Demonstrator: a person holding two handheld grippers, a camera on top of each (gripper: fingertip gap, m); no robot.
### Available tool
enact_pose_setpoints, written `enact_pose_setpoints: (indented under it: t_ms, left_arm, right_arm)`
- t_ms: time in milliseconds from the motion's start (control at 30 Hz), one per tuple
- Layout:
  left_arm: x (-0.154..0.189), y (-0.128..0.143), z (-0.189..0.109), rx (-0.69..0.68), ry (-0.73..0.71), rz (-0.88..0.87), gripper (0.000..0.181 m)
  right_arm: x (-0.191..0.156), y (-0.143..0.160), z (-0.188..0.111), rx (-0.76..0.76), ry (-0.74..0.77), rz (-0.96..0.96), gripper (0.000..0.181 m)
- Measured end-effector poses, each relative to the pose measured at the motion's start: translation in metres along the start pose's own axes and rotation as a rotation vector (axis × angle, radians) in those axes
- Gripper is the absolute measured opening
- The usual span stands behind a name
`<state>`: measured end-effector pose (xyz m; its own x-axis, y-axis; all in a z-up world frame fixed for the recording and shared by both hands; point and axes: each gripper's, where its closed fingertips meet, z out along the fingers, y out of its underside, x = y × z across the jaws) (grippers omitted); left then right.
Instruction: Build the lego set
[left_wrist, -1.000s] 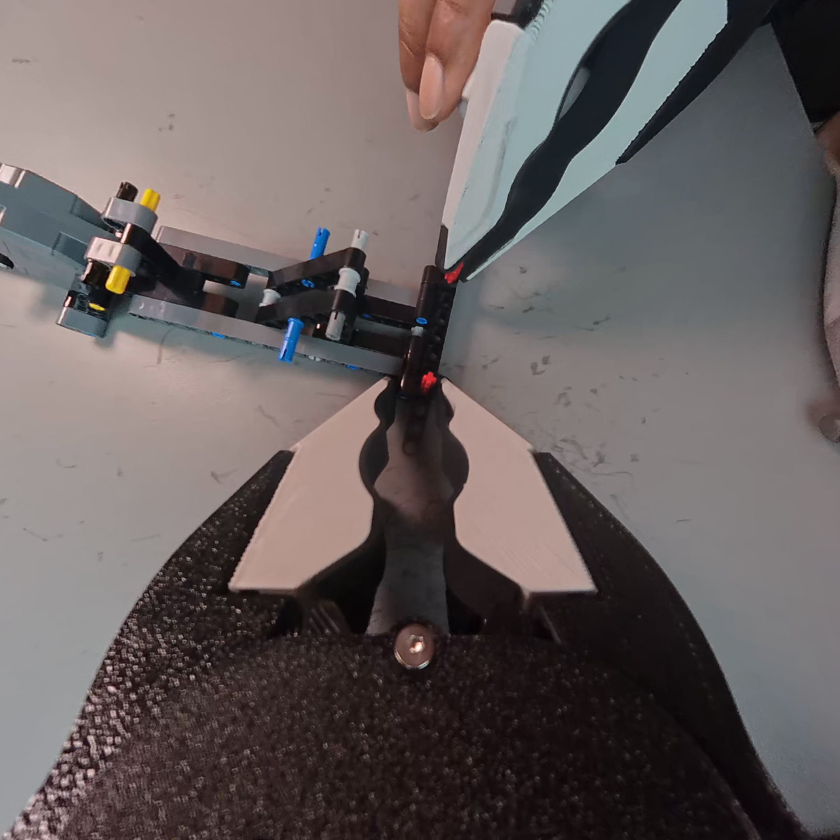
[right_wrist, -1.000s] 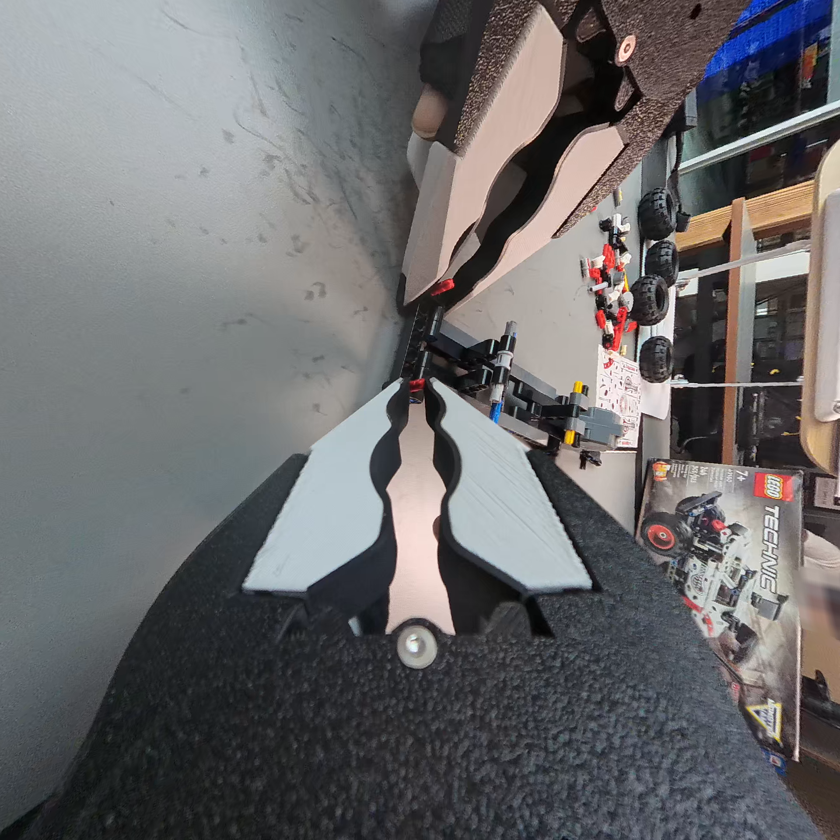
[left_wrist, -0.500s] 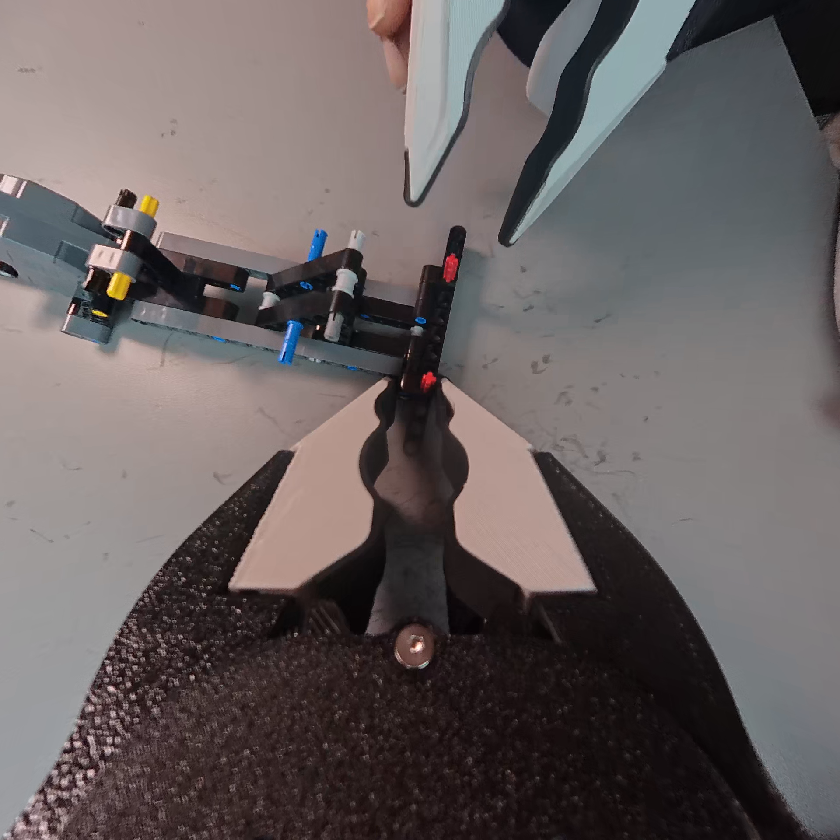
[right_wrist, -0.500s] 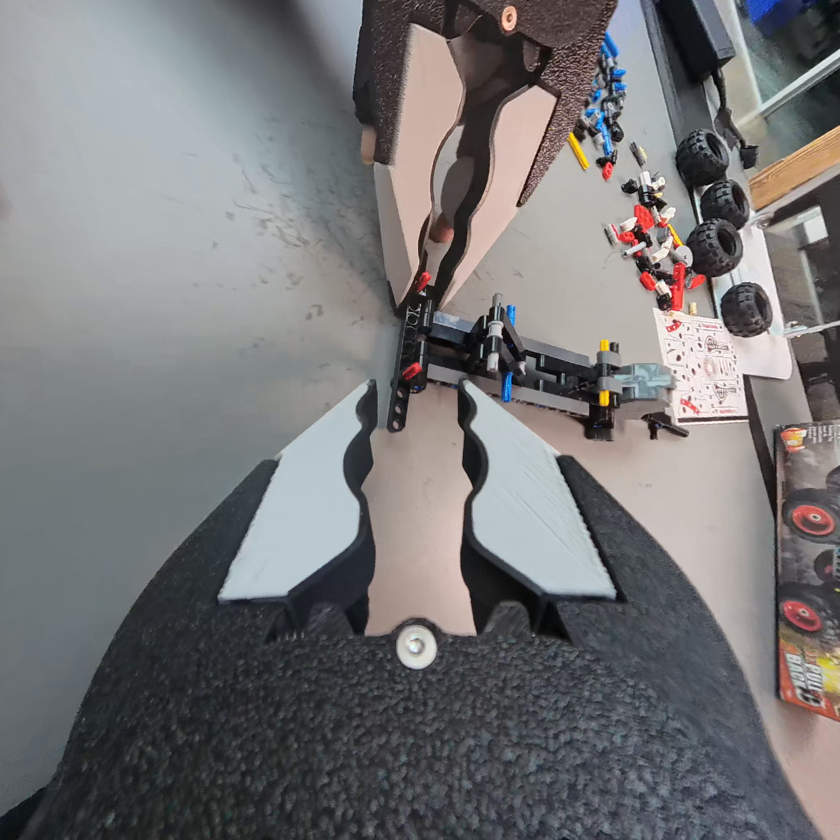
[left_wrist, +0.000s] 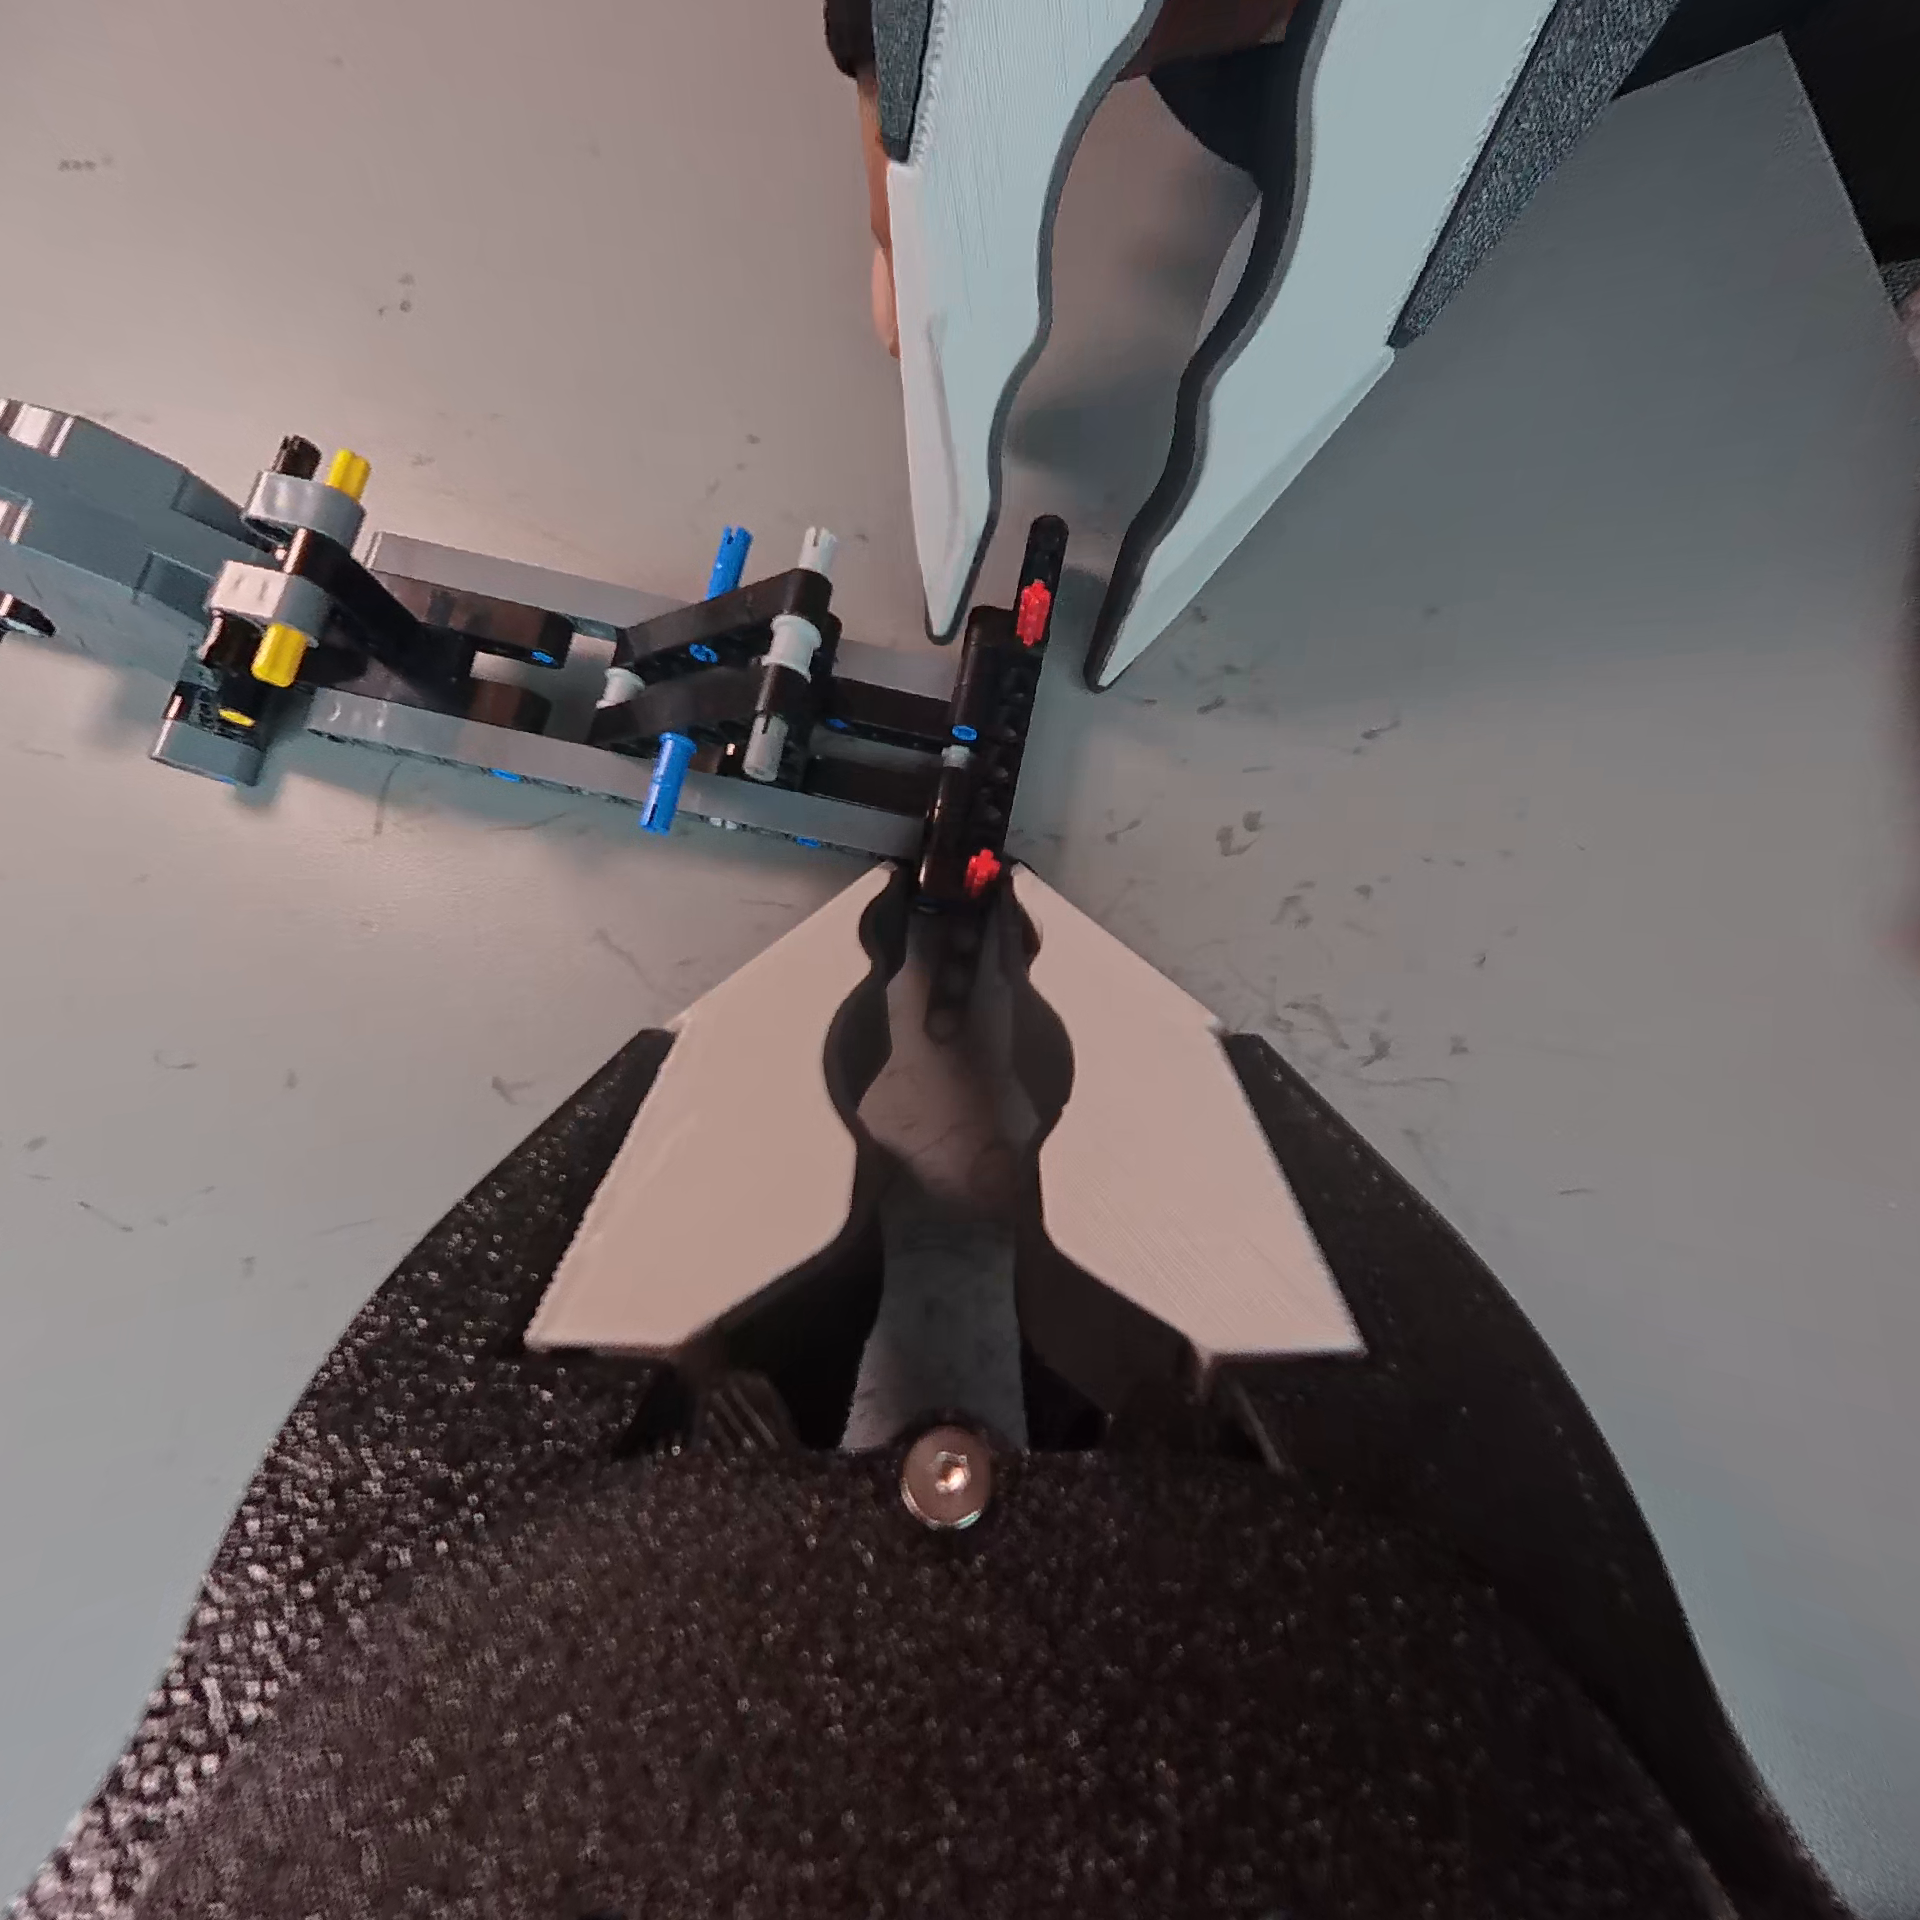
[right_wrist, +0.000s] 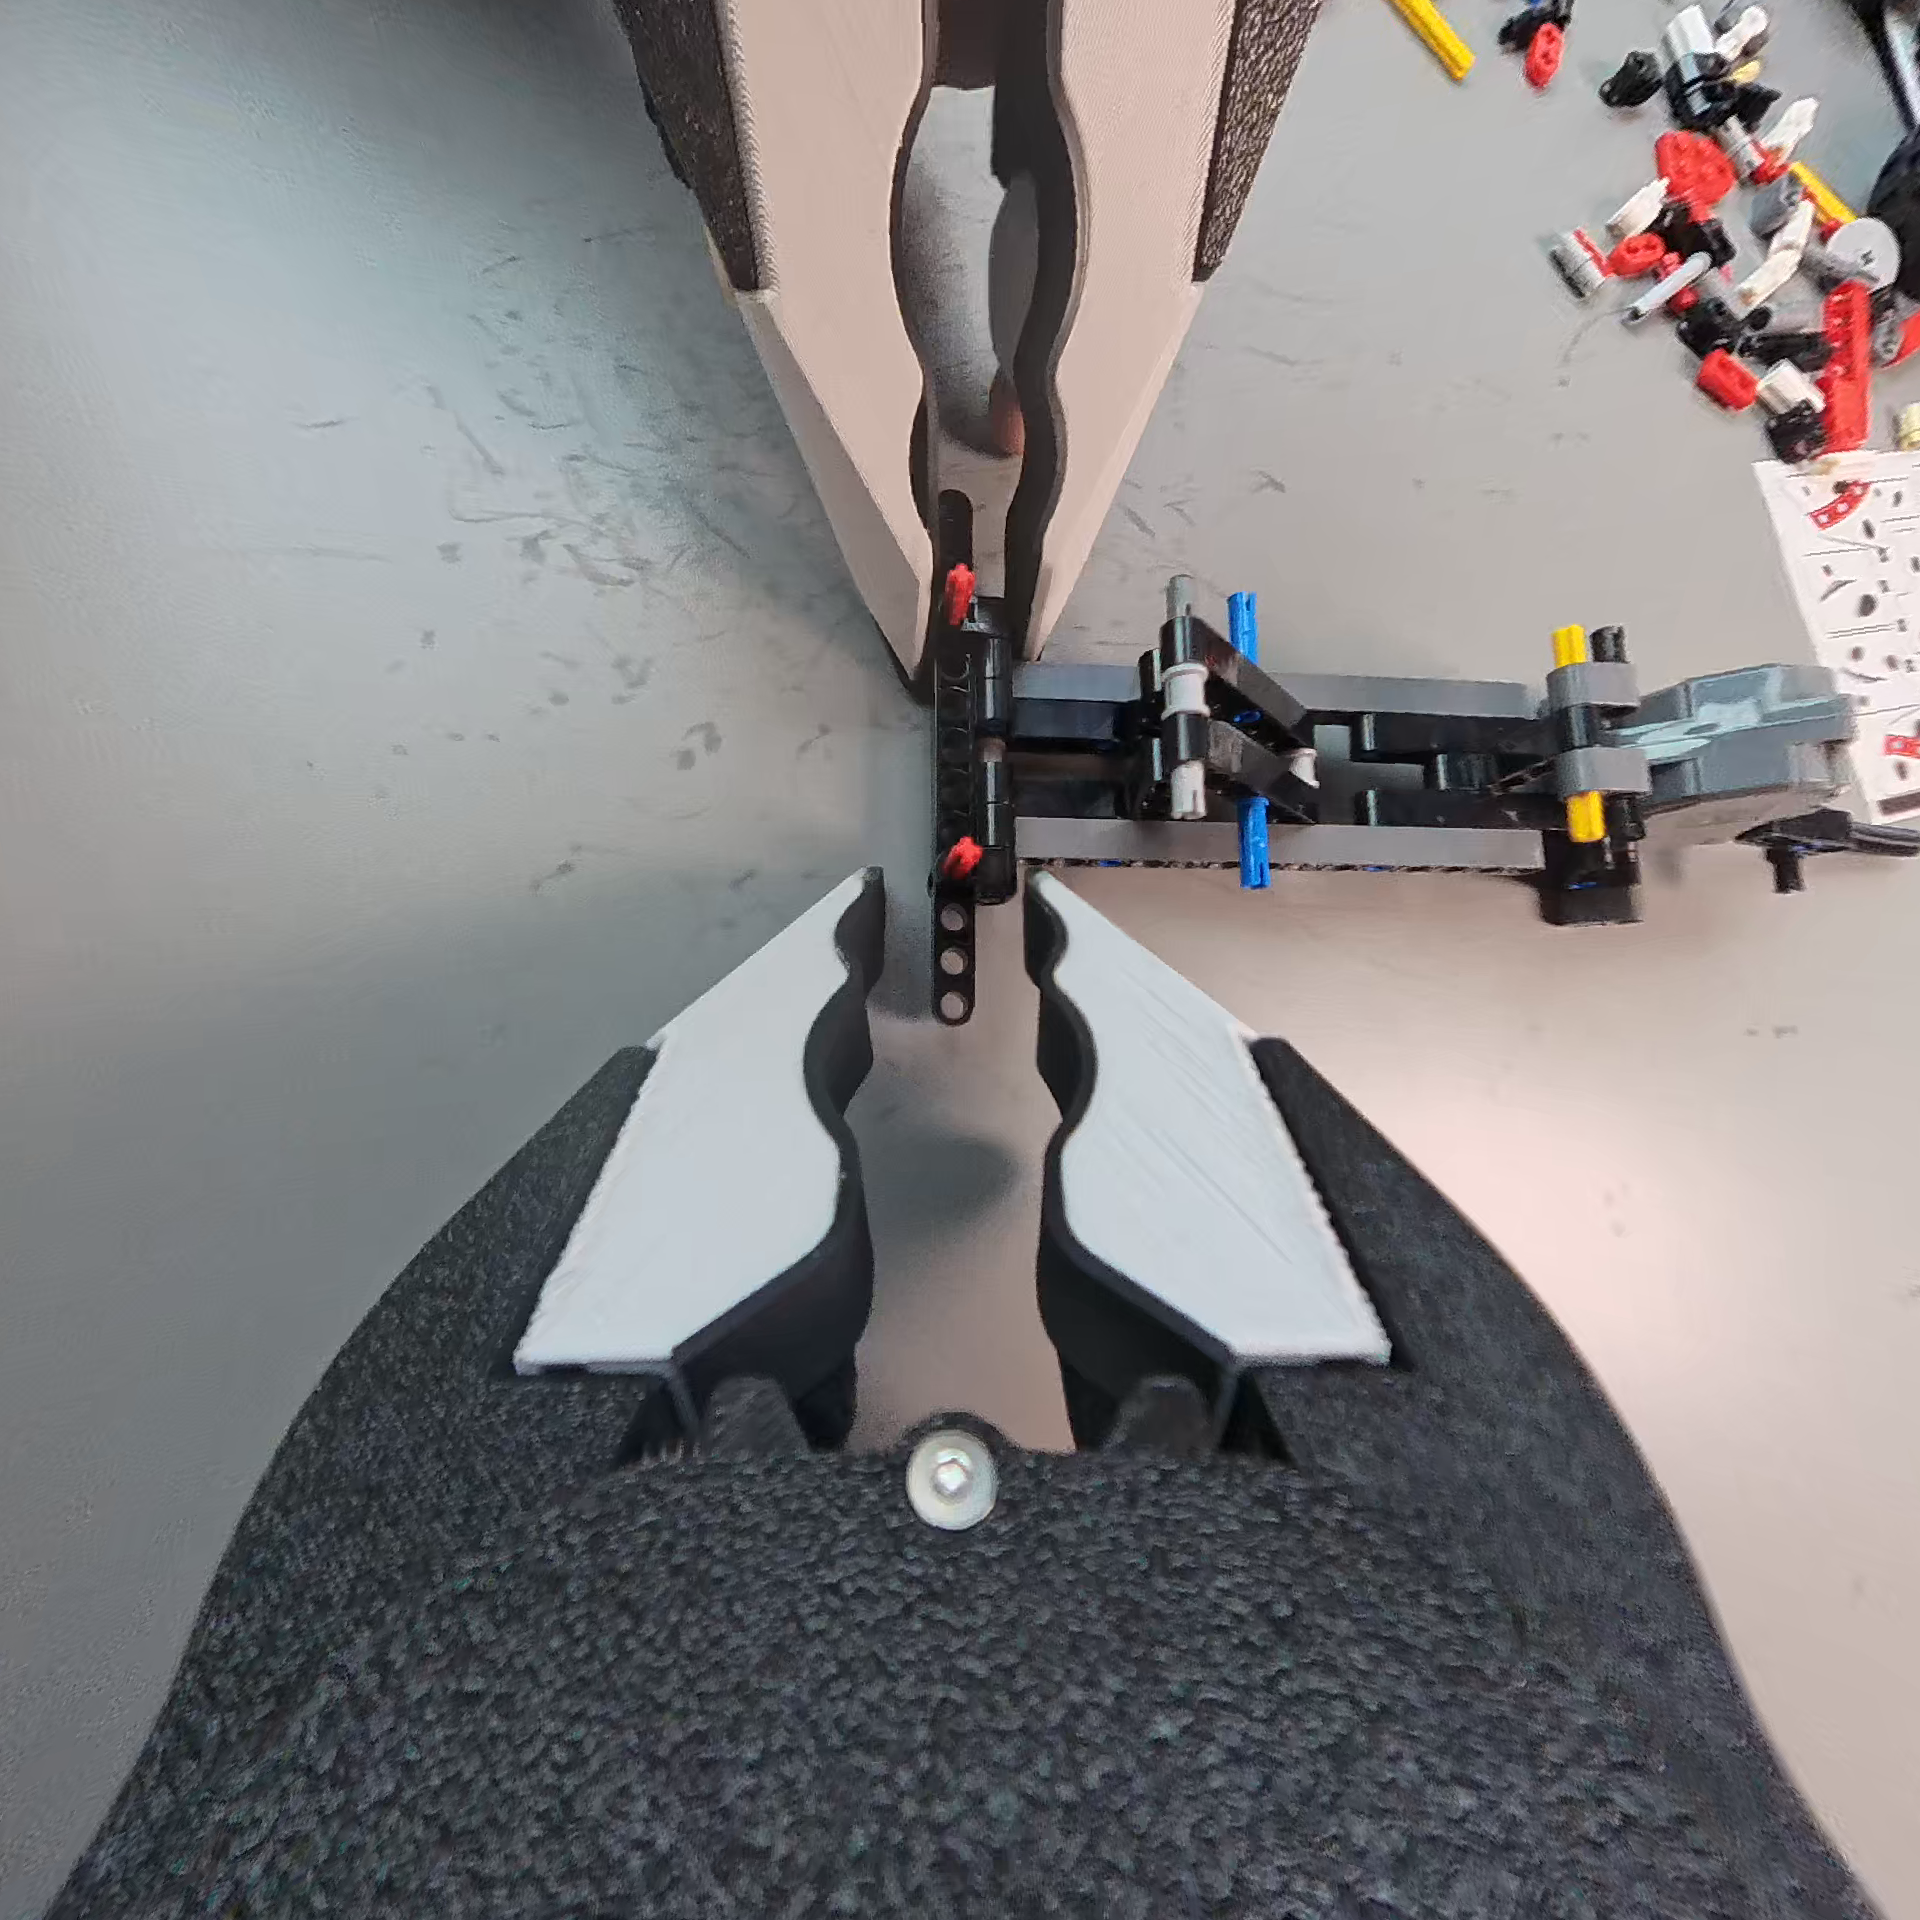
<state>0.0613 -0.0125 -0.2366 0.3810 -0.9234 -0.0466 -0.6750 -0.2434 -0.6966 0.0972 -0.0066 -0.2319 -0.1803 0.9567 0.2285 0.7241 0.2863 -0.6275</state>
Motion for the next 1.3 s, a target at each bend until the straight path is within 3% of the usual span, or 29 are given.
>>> enact_pose_setpoints:
  t_ms: [133, 533, 633, 900, 1000, 1300]
  left_arm:
    - [0.000, 0.000, 0.000, -0.001, -0.004, 0.005, 0.018]
    - [-0.001, -0.007, -0.011, 0.040, -0.011, -0.003, 0.020]
    - [-0.001, -0.010, -0.017, 0.055, -0.025, 0.010, 0.027]
    - [-0.009, -0.026, -0.040, 0.123, -0.158, 0.085, 0.033]
    - [-0.007, -0.027, -0.040, 0.126, -0.145, 0.081, 0.029]
    - [0.015, -0.050, -0.055, 0.293, 0.078, -0.072, 0.019]
  right_arm:
    - [0.003, 0.001, 0.003, -0.003, -0.042, 0.035, 0.016]
    - [0.007, -0.011, -0.005, 0.036, -0.231, 0.144, 0.014]
    - [0.008, -0.016, -0.008, 0.052, -0.270, 0.176, 0.014]
    - [0.014, -0.026, -0.018, 0.070, -0.343, 0.234, 0.014]
    - [0.013, -0.029, -0.023, 0.076, -0.371, 0.235, 0.014]
    - [0.004, -0.045, -0.050, 0.147, -0.545, 0.227, 0.015]
